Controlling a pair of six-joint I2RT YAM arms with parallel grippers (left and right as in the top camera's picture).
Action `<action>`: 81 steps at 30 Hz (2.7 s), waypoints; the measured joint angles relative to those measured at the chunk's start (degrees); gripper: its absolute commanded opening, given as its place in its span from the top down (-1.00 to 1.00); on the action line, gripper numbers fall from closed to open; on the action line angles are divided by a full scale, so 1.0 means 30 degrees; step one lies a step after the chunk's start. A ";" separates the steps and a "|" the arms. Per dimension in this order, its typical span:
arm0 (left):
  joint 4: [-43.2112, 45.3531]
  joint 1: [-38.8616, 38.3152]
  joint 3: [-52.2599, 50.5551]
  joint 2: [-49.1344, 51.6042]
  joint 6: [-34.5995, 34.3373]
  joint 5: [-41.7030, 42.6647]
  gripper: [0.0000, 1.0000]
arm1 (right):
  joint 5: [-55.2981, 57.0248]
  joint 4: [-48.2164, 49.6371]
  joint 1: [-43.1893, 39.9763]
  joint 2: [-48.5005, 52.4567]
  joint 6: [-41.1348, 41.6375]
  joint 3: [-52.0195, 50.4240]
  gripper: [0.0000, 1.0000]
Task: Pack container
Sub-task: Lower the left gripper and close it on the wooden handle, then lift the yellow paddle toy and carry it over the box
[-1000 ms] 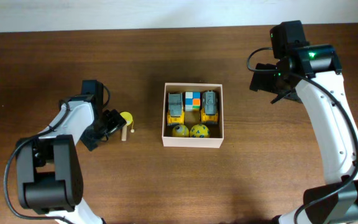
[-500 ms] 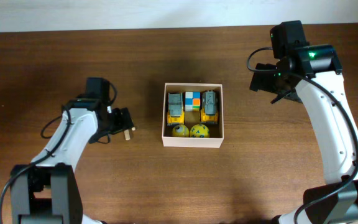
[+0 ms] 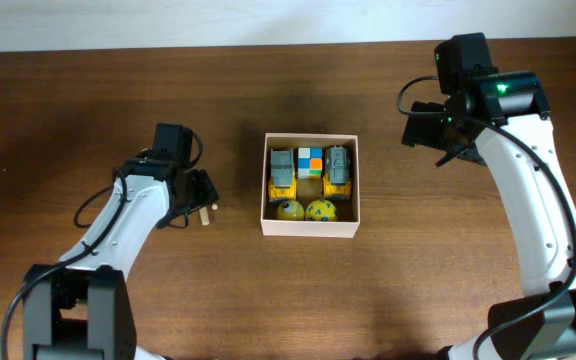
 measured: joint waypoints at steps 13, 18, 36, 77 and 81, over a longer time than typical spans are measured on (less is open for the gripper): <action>0.1494 -0.0036 0.0102 0.3286 -0.1035 0.0291 -0.50 | 0.0007 -0.0007 0.0000 0.0000 0.0007 0.0000 -0.98; 0.1610 -0.0036 0.0117 0.3322 -0.0998 0.0160 -0.36 | 0.0000 0.0000 0.0000 0.0000 0.0007 0.0000 -0.98; 0.0736 -0.0015 0.0284 0.3461 0.0991 0.0182 0.09 | 0.0000 0.0000 0.0000 0.0000 0.0007 0.0000 -0.98; -0.1530 -0.0022 0.1792 0.4146 0.2761 0.1545 0.88 | 0.0000 0.0000 0.0000 0.0000 0.0007 0.0000 -0.97; -0.3453 -0.0364 0.3716 0.4248 0.4138 0.1763 0.88 | 0.0007 -0.0007 0.0000 0.0000 -0.0007 0.0000 -0.98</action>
